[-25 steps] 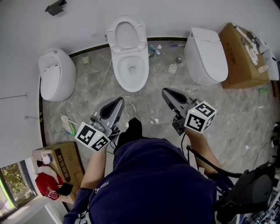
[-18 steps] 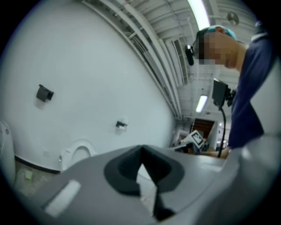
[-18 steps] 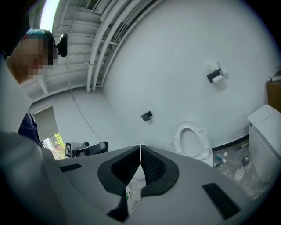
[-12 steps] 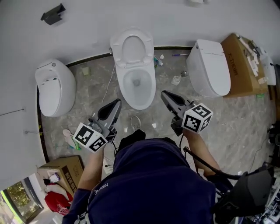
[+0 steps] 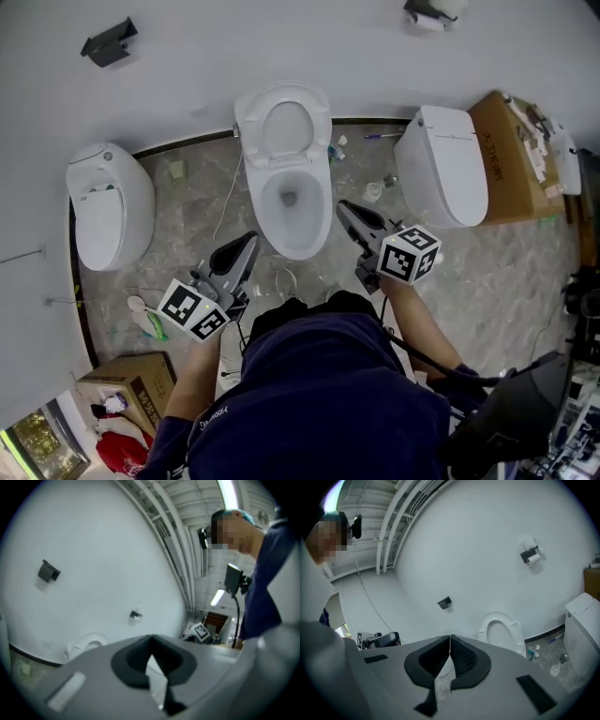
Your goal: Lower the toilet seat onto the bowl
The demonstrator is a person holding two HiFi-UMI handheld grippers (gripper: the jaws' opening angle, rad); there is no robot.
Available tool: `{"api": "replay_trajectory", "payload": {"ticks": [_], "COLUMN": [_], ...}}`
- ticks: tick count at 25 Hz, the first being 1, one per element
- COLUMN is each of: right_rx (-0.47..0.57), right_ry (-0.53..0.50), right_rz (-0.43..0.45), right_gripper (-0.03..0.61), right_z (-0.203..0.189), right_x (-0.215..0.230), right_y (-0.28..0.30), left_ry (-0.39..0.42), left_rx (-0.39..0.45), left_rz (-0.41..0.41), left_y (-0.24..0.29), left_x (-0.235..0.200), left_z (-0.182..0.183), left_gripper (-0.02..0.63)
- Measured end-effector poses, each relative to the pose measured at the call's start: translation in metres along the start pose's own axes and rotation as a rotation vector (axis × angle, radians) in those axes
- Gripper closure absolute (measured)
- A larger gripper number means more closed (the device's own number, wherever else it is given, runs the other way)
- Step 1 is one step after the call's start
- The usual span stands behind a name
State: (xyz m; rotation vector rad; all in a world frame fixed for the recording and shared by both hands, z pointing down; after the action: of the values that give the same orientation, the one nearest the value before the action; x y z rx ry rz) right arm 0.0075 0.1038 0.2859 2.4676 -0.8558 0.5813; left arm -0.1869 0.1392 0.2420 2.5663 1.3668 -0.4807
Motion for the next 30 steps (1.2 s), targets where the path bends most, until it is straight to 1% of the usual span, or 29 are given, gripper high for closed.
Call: {"api": "replay_trajectory", "payload": {"ticks": [4, 8, 11, 13, 17, 21, 22, 23, 24, 30], "right_rx": [-0.013, -0.013, -0.005, -0.007, -0.042, -0.096, -0.113, -0.133, -0.151, -0.206], "right_ry": [0.015, 0.039, 0.072, 0.075, 0.003, -0.082, -0.107, -0.132, -0.157, -0.275], "right_rz": [-0.009, -0.015, 0.003, 0.016, 0.011, 0.002, 0.005, 0.007, 0.006, -0.035], "right_gripper": [0.571, 0.571, 0.569, 0.569, 0.569, 0.565, 0.543, 0.484, 0.474, 0.474], "right_z": [0.005, 0.016, 0.031, 0.044, 0.07, 0.082, 0.084, 0.085, 0.085, 0.088], "right_x": [0.023, 0.057, 0.088, 0.109, 0.152, 0.194, 0.204, 0.213, 0.221, 0.272], "right_y": [0.022, 0.047, 0.071, 0.088, 0.127, 0.169, 0.179, 0.189, 0.199, 0.251], "left_ry": [-0.031, -0.056, -0.062, -0.074, -0.096, -0.12, -0.125, -0.13, -0.135, -0.169], "left_rx": [-0.014, -0.031, -0.04, -0.047, -0.061, -0.073, -0.077, -0.082, -0.087, -0.106], "left_rz": [0.021, 0.049, 0.079, 0.103, 0.153, 0.216, 0.23, 0.245, 0.26, 0.345], "left_y": [0.007, 0.018, 0.03, 0.038, 0.058, 0.072, 0.076, 0.079, 0.082, 0.093], "left_x": [-0.016, -0.033, -0.046, -0.053, -0.064, -0.071, -0.072, -0.073, -0.074, -0.077], "left_z": [-0.006, -0.01, -0.01, -0.01, -0.011, -0.015, -0.016, -0.018, -0.019, -0.029], "left_gripper": [0.609, 0.609, 0.609, 0.609, 0.609, 0.609, 0.609, 0.609, 0.609, 0.609]}}
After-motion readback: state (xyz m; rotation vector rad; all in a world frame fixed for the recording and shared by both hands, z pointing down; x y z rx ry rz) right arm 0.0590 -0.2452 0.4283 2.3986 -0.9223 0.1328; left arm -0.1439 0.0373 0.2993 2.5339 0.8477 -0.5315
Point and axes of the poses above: the fingertips, and each gripper's own axes: y forward along the fingers, x to its right, z out of its top, the point moved 2 cm from there along -y, backward along the fingers, and after that the axes turned 1 degree about z, right-handed, at the moved point
